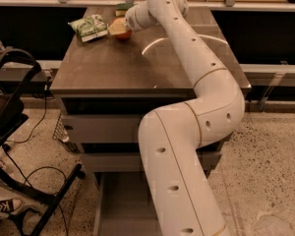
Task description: Move apple near green jalapeno chip bag
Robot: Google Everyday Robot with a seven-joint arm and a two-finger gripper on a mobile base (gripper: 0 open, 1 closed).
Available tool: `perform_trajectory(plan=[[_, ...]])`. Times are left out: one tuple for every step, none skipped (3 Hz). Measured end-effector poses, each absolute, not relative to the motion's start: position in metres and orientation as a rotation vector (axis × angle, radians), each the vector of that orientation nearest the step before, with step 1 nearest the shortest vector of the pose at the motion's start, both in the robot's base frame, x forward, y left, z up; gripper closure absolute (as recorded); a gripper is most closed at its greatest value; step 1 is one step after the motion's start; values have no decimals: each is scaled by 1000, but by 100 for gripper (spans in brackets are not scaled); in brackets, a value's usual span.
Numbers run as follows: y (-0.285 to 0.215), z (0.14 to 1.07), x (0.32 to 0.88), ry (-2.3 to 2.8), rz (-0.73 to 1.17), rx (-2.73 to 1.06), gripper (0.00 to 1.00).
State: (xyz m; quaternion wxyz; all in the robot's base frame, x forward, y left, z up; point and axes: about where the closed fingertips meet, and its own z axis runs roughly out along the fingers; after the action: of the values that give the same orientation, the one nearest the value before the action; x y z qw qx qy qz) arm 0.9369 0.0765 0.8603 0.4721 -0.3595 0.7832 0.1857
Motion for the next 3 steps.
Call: perform_trajectory(plan=[[77,860,936,1917,455,-880,59],[79,859,936,1920,457,-883,27],[79,859,936,1920,457,-883,4]])
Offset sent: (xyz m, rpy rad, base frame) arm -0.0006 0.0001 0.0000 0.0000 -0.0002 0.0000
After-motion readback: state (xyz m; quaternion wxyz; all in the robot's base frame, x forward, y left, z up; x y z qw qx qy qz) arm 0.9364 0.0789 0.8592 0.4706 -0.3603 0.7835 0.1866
